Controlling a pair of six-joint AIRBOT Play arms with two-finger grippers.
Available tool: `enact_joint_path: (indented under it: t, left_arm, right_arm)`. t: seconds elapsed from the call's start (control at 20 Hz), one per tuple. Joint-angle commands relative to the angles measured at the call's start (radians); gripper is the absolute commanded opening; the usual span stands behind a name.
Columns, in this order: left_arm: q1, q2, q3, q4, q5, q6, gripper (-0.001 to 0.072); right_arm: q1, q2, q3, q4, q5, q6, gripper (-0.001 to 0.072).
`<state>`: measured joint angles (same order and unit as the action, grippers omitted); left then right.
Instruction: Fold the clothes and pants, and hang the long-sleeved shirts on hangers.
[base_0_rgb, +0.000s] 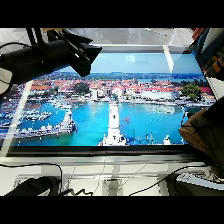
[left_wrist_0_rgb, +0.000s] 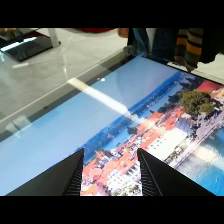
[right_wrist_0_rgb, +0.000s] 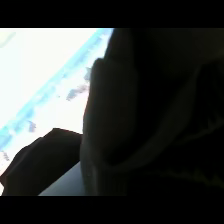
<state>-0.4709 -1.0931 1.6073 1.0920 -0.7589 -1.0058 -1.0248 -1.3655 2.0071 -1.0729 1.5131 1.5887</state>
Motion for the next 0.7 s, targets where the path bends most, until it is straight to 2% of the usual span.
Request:
enact_joint_path:
  t: [0.0, 0.1, 0.25, 0.3, 0.35, 0.5, 0.65]
  left_arm:
    - [0.001, 0.002, 0.000, 0.000, -0.035, 0.000, 0.0366]
    - [0.001, 0.002, 0.000, 0.000, -0.051, 0.000, 0.0366]
    - [0.001, 0.002, 0.000, 0.001, -0.073, 0.000, 0.0366]
    - [0.001, 0.002, 0.000, 0.001, -0.073, 0.000, 0.0366]
    - [0.001, 0.002, 0.000, 0.001, -0.073, 0.000, 0.0366]
    - [0.001, 0.002, 0.000, 0.001, -0.073, 0.000, 0.0366]
    - [0.001, 0.002, 0.000, 0.016, -0.073, 0.000, 0.0366]
  right_arm:
    - [-0.047, -0.013, -0.020, -0.065, 0.077, -0.061, 0.0022]
    - [-0.048, -0.019, -0.020, -0.168, 0.154, -0.059, 0.0022]
    - [-0.048, -0.019, -0.020, -0.449, 0.268, -0.052, 0.0022]
    - [-0.059, -0.018, -0.020, -0.512, 0.283, -0.018, 0.0022]
    - [-0.076, -0.018, -0.020, -0.530, 0.296, 0.011, 0.0022]
    - [-0.166, -0.013, -0.020, -0.546, 0.327, 0.012, 0.0022]
    - [-0.315, 0.000, -0.020, -0.473, 0.326, 0.011, 0.0022]
